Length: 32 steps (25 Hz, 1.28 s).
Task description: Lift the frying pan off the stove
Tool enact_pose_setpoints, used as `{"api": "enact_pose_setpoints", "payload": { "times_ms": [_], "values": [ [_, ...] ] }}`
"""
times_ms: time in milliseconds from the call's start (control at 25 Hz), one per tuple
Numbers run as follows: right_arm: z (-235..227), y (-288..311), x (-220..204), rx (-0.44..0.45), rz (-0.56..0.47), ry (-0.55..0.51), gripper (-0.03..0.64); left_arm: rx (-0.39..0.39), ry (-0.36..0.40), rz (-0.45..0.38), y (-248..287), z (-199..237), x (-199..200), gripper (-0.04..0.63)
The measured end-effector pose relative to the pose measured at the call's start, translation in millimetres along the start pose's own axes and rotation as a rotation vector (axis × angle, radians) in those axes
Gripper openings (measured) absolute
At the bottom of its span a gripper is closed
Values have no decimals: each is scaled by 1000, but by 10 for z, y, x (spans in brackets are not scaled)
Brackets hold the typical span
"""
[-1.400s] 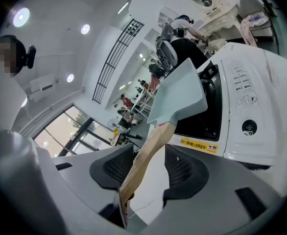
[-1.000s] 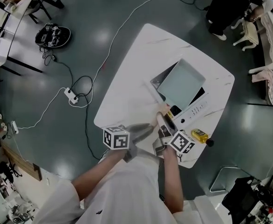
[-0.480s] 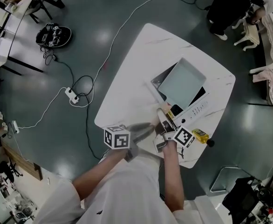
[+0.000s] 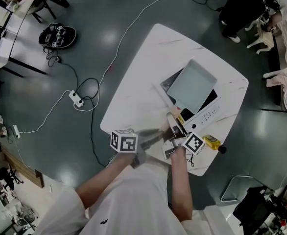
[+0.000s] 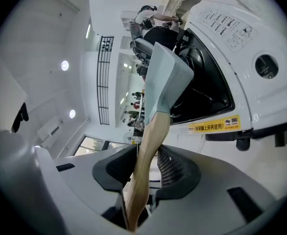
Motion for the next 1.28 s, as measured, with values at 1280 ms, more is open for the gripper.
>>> {"api": "enact_pose_setpoints", "payload": {
  "times_ms": [1280],
  "values": [
    [858, -476, -363, 75, -42, -113, 117, -53, 183, 22, -437, -741, -308, 84]
  ]
}}
Point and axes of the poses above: the fingertips, and each gripper's own axes: y forward along the fingers, z to its left, x out of its top, the point moved 8 cm from there along -y, backward along the fingers, and after that the axes turned 7 degrees about z, right-handed, at the moved point
